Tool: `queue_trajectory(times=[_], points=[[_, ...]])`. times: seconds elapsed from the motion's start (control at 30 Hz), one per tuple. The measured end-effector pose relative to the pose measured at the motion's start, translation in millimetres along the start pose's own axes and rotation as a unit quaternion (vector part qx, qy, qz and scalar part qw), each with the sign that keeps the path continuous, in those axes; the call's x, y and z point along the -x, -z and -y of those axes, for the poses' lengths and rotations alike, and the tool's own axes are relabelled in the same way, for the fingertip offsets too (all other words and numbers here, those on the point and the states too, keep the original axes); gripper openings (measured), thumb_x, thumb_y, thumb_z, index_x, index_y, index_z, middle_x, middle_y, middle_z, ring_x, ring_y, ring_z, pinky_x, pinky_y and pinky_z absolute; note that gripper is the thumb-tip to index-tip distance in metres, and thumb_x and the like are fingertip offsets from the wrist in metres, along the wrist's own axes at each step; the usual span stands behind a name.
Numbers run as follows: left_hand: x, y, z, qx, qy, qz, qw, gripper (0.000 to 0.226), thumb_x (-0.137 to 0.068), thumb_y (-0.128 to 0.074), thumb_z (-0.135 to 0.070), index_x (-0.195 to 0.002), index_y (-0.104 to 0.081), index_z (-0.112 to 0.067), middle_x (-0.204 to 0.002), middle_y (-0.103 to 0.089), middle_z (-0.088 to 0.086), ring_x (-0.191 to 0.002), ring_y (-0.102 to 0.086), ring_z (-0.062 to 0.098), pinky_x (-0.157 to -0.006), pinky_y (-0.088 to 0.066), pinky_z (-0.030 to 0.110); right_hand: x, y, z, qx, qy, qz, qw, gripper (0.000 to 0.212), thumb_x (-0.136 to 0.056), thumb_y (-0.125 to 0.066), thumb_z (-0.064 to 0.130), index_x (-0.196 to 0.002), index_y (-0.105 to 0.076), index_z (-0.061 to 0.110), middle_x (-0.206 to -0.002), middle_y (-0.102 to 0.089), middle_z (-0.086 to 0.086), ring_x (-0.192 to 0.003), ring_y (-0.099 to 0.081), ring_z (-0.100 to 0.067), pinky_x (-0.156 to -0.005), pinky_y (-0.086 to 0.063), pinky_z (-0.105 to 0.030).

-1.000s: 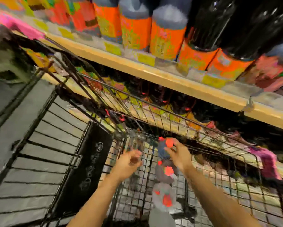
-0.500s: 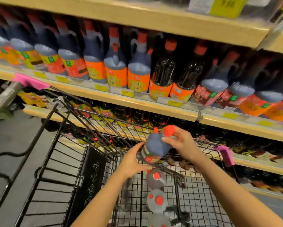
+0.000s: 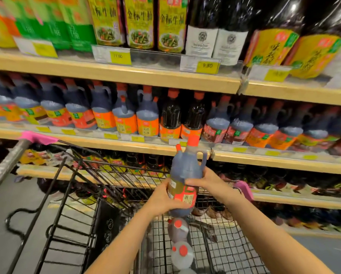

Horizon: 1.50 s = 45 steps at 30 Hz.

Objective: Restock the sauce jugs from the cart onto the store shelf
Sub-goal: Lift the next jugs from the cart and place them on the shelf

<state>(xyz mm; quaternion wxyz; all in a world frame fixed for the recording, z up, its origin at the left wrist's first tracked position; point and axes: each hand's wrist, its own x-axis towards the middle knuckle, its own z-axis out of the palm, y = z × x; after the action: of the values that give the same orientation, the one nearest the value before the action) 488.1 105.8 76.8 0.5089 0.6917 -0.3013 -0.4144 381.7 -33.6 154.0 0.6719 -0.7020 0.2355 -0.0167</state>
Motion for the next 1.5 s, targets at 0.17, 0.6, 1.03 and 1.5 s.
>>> queue_trajectory(times=[0.17, 0.6, 1.03, 1.5], points=[[-3, -17, -5, 0.006, 0.0, 0.035, 0.999, 0.062, -0.061, -0.084, -0.006, -0.099, -0.046, -0.036, -0.101, -0.063, -0.01, -0.092, -0.062, 0.002, -0.074, -0.052, 0.018, 6, 9, -20, -0.004, 0.02, -0.016, 1.0, 0.067, -0.073, -0.076, 0.001, -0.13, -0.045, 0.017, -0.119, -0.063, 0.002, -0.109, -0.063, -0.015, -0.082, -0.055, -0.025], [-25, -30, 165, -0.073, 0.172, 0.062, 0.98, 0.127, -0.035, -0.084, -0.057, -0.143, -0.025, -0.027, -0.148, -0.034, 0.0, -0.137, -0.029, 0.019, -0.11, -0.03, 0.038, 17, 61, -175, -0.016, -0.079, -0.225, 0.971, 0.08, -0.045, -0.087, 0.025, -0.116, -0.054, 0.012, -0.106, -0.068, -0.003, -0.094, -0.068, -0.016, -0.071, -0.056, -0.024], [-108, -74, 202, -0.004, 0.189, -0.079, 0.979, 0.026, -0.068, -0.081, -0.013, -0.068, -0.056, -0.006, -0.07, -0.059, 0.007, -0.067, -0.054, 0.017, -0.06, -0.039, 0.027, 3, 72, -260, -0.098, -0.115, -0.266, 0.952, 0.069, -0.053, -0.08, 0.005, -0.116, -0.053, 0.0, -0.102, -0.067, -0.009, -0.081, -0.07, -0.008, -0.064, -0.054, -0.017], [-69, -76, 20, 0.055, 0.136, -0.13, 0.981, 0.038, -0.071, -0.078, -0.008, -0.053, -0.047, -0.022, -0.061, -0.053, -0.003, -0.066, -0.052, 0.014, -0.059, -0.039, 0.028, 86, 101, -160, -0.118, -0.09, -0.318, 0.936, 0.079, -0.056, -0.087, 0.017, -0.125, -0.05, 0.006, -0.116, -0.064, -0.013, -0.097, -0.065, -0.022, -0.064, -0.056, -0.019]])
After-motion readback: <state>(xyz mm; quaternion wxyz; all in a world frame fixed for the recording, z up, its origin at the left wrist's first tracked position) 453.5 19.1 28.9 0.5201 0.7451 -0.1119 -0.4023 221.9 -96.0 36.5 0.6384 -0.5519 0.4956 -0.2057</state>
